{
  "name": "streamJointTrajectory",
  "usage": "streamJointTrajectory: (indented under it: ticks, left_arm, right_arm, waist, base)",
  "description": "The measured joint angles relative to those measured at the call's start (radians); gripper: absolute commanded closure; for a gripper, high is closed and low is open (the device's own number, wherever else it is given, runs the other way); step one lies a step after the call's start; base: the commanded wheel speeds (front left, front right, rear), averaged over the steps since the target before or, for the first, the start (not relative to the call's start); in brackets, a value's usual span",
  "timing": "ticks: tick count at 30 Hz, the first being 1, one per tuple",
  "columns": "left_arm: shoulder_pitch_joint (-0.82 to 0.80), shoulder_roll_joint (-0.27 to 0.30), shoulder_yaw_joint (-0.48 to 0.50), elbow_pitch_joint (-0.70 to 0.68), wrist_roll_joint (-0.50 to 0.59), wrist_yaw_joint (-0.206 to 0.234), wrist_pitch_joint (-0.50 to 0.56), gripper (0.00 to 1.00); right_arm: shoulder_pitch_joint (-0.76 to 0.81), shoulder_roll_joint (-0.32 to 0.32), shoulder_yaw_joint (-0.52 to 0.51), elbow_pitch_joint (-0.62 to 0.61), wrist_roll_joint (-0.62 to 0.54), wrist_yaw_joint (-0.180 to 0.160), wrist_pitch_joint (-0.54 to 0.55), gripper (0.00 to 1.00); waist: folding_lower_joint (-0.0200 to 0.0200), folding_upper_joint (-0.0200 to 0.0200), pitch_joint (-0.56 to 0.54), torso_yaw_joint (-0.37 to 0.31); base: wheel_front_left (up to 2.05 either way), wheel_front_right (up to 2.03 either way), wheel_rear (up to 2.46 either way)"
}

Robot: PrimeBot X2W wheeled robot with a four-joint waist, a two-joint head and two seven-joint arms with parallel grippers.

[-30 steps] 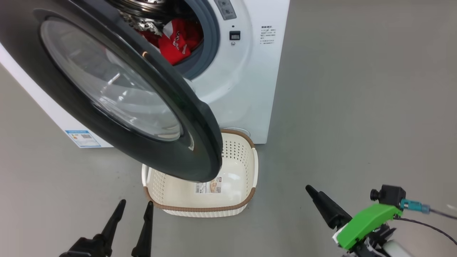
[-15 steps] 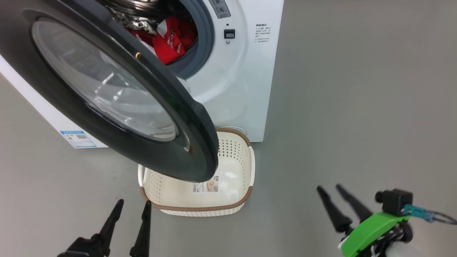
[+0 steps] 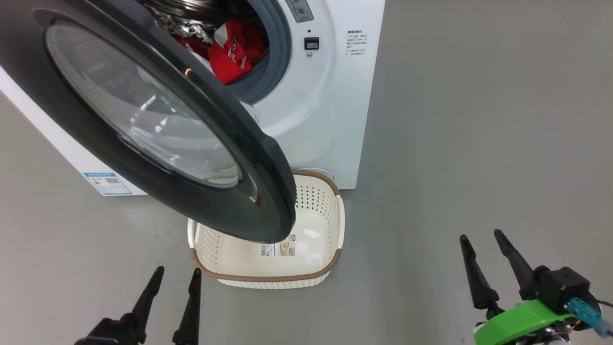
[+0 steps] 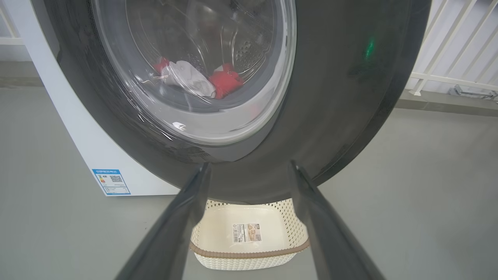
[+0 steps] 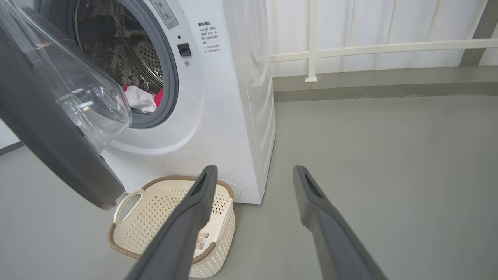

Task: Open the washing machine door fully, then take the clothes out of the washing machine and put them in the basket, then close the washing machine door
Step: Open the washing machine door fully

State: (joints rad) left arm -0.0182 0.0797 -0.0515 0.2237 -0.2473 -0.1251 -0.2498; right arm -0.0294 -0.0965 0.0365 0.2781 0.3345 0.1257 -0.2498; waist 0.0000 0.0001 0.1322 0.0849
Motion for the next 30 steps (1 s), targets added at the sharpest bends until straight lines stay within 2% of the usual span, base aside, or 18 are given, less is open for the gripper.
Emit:
streamJointTrajectory:
  ticks: [5,10,24,28,29,30]
  left_arm:
    - [0.000,0.000,0.000,-0.003,0.000,0.000,0.000,0.00]
    - [0.000,-0.001,-0.002,-0.005,0.000,0.000,0.000,0.00]
    - [0.000,-0.003,-0.002,-0.006,0.001,0.000,0.000,0.00]
    - [0.000,-0.004,-0.007,-0.007,0.001,0.000,0.000,0.00]
    - [0.000,-0.004,-0.008,-0.007,0.001,0.000,0.000,0.00]
    - [0.000,-0.005,-0.009,-0.008,0.001,0.000,0.000,0.00]
  right_arm:
    - [0.049,0.035,-0.057,-0.059,-0.066,0.000,-0.002,0.00]
    - [0.071,0.044,-0.061,-0.064,-0.098,0.000,-0.003,0.00]
    - [0.071,0.049,-0.057,-0.070,-0.096,0.000,-0.003,0.00]
    - [0.070,0.050,-0.050,-0.080,-0.063,0.000,-0.003,0.00]
    - [0.070,0.050,-0.045,-0.084,-0.049,0.000,-0.003,0.13]
    - [0.070,0.050,-0.036,-0.087,-0.040,0.000,-0.003,0.60]
  waist:
    - [0.0000,0.0000,0.001,0.003]
    - [0.0000,0.0000,0.001,0.006]
    - [0.0000,0.0000,-0.004,0.007]
    - [0.0000,0.0000,-0.006,0.011]
    - [0.0000,0.0000,-0.006,0.012]
    - [0.0000,0.0000,-0.006,0.014]
  base:
    - [0.00,0.00,0.00]
    - [0.00,0.00,0.00]
    - [0.00,0.00,0.00]
    - [0.00,0.00,0.00]
    - [0.00,0.00,0.00]
    - [0.00,0.00,0.00]
